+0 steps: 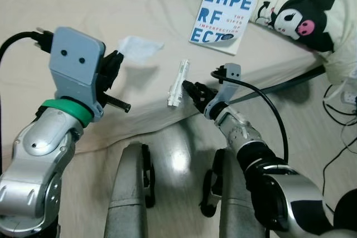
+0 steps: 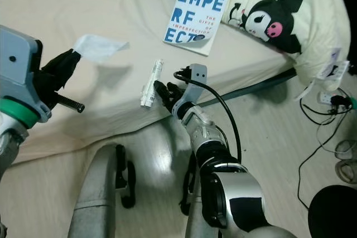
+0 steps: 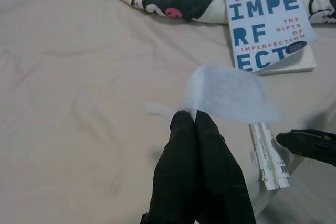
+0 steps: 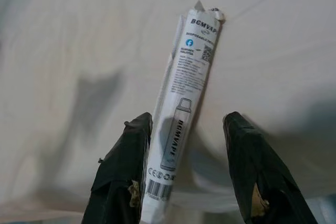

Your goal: Clean up the room

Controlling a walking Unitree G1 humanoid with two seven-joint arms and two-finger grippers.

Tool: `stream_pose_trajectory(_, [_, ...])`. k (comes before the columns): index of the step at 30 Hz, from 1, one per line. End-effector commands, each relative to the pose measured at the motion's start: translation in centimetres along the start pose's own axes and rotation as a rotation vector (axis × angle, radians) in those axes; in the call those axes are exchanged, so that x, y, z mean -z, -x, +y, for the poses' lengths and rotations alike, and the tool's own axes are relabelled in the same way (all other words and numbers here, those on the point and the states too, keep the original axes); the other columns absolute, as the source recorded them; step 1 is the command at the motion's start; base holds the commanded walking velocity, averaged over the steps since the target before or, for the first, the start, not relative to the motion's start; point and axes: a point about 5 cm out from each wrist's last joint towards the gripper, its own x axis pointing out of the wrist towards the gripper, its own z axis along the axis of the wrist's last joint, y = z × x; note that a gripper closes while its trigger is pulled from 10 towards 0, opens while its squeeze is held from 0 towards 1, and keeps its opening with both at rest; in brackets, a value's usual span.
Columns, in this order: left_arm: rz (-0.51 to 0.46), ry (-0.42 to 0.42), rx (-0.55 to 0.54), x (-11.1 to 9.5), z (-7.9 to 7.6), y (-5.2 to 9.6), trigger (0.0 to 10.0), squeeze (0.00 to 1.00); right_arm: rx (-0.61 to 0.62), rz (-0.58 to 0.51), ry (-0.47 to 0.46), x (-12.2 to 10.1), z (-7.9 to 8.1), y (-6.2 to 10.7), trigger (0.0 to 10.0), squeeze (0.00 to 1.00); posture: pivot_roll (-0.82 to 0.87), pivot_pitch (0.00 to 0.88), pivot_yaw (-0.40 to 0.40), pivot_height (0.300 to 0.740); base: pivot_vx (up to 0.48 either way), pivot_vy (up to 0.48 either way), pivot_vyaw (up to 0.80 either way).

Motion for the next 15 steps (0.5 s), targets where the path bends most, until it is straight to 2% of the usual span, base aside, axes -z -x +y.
stream_pose_trajectory(1, [0.014,0.009,-0.001,0.0,-0.1,0.5,10.0,0.0,-0.008,0.015,-0.031,0.8,0.0,0.2,10.0,0.0,0.32,0.495,0.066,0.617,0.0,0.0,0.0])
stream_pose_trajectory(3, [0.022,0.008,-0.005,-0.2,0.0,0.7,10.0,0.0,-0.021,0.008,-0.037,0.4,0.1,0.0,9.6,0.0,0.33,0.501,0.071,0.617,0.0,0.0,0.0])
stream_pose_trajectory(4, [0.026,0.005,-0.01,-0.3,0.1,0.7,10.0,0.0,-0.026,0.006,-0.044,0.2,0.2,-0.2,7.7,0.0,0.33,0.502,0.074,0.617,0.0,0.0,0.0])
stream_pose_trajectory(5, [0.026,0.005,-0.01,-0.3,0.1,0.7,10.0,0.0,-0.026,0.006,-0.044,0.2,0.2,-0.2,7.7,0.0,0.33,0.502,0.074,0.617,0.0,0.0,0.0])
stream_pose_trajectory(6, [0.034,0.005,-0.016,-0.4,0.2,0.7,10.0,0.0,-0.033,0.005,-0.053,0.1,0.4,-0.3,5.5,0.0,0.34,0.502,0.078,0.617,0.0,0.0,0.0])
stream_pose_trajectory(8, [0.034,0.005,-0.016,-0.4,0.2,0.7,10.0,0.0,-0.033,0.005,-0.053,0.1,0.4,-0.3,5.5,0.0,0.34,0.502,0.078,0.617,0.0,0.0,0.0])
stream_pose_trajectory(9, [0.041,0.005,-0.02,-0.5,0.3,0.7,10.0,0.0,-0.042,0.006,-0.066,-0.1,0.6,-0.5,3.2,0.0,0.35,0.503,0.083,0.617,0.0,0.0,0.0])
stream_pose_trajectory(10, [0.041,0.005,-0.02,-0.5,0.3,0.7,10.0,0.0,-0.042,0.006,-0.066,-0.1,0.6,-0.5,3.2,0.0,0.35,0.503,0.083,0.617,0.0,0.0,0.0])
stream_pose_trajectory(11, [0.045,0.005,-0.022,-0.6,0.3,0.8,10.0,0.0,-0.051,0.013,-0.089,-0.2,0.8,-0.7,2.0,0.0,0.35,0.505,0.089,0.617,0.0,0.0,0.0])
stream_pose_trajectory(12, [0.046,0.006,-0.021,-0.7,0.3,0.7,10.0,0.0,-0.05,0.015,-0.114,-0.2,1.0,-0.8,2.0,0.0,0.35,0.505,0.089,0.617,0.0,0.0,0.0])
stream_pose_trajectory(14, [0.048,0.005,-0.018,-0.9,0.3,0.7,10.0,0.0,-0.026,0.035,-0.133,0.0,1.0,-0.9,3.4,0.0,0.36,0.509,0.096,0.617,0.0,0.0,0.0])
stream_pose_trajectory(15, [0.048,0.005,-0.018,-0.9,0.3,0.7,10.0,0.0,-0.026,0.035,-0.133,0.0,1.0,-0.9,3.4,0.0,0.36,0.509,0.096,0.617,0.0,0.0,0.0])
